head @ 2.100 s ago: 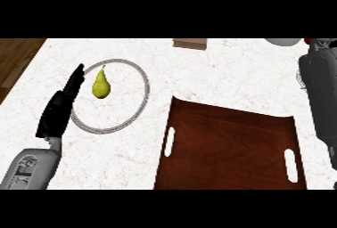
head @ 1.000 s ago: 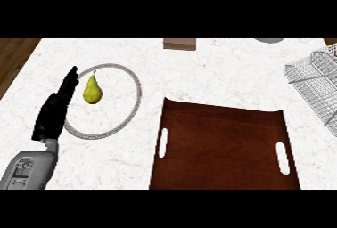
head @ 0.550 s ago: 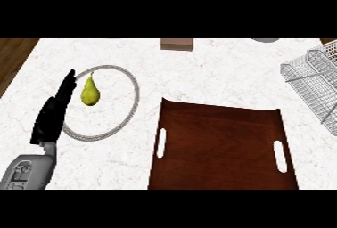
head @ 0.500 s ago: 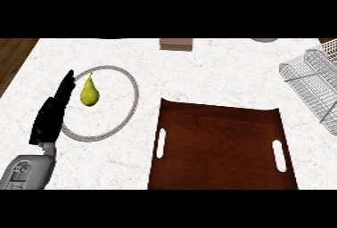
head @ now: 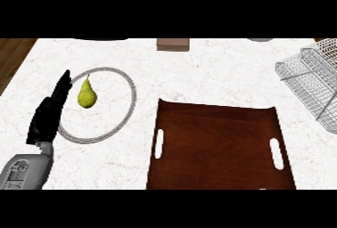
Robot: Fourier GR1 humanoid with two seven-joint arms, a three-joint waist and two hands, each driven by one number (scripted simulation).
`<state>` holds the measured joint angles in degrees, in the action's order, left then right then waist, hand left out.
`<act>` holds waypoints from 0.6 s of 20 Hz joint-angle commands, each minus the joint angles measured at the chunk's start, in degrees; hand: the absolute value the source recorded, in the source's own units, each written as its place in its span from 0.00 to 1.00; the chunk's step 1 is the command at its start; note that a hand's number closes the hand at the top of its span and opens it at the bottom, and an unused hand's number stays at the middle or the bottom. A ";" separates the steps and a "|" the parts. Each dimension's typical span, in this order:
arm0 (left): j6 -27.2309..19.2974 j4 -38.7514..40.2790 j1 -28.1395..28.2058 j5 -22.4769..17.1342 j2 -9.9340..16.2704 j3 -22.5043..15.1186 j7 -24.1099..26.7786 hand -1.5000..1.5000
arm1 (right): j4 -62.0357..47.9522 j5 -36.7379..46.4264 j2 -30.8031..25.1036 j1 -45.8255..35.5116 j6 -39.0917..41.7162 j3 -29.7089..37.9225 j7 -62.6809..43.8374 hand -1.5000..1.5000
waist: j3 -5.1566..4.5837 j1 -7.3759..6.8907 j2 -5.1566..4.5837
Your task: Pick the bell pepper from the tray and place it in the tiered basket
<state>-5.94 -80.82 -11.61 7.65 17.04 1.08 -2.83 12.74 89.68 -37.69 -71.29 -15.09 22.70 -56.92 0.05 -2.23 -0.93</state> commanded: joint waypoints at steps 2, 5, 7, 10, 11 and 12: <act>-1.49 -2.59 1.62 1.53 -1.54 -1.06 -1.24 0.50 | 0.34 -4.15 0.70 3.27 -3.46 3.23 1.05 1.00 | 0.04 0.27 0.26; 0.59 -0.90 0.53 -0.95 0.35 1.43 -0.30 0.50 | 2.68 -11.17 1.41 4.81 -10.31 10.53 -1.09 1.00 | 0.12 1.08 0.30; 0.25 -3.29 2.27 0.44 -0.41 -0.29 -2.19 0.50 | 1.54 -10.97 1.24 6.07 -7.82 9.96 -0.42 0.00 | 0.06 0.54 0.38; -0.12 -2.66 3.99 1.18 -1.30 -0.84 1.47 0.50 | 2.77 -11.98 3.84 8.84 -13.56 10.47 0.91 0.00 | 0.04 0.38 0.19; 0.29 -3.44 2.75 0.44 -0.62 0.22 -0.63 0.50 | 3.35 -12.04 1.99 8.15 -13.75 10.43 2.19 0.00 | 0.05 0.23 0.16; 0.46 -5.09 1.24 0.55 0.25 0.61 -3.57 0.50 | 5.76 -12.06 3.91 8.00 -15.61 9.83 1.70 0.00 | 0.02 0.86 0.54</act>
<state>-5.79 -84.12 -8.97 8.13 16.62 1.15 -3.56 16.63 79.10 -36.43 -64.84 -24.80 31.99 -54.41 -0.53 -1.60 -0.14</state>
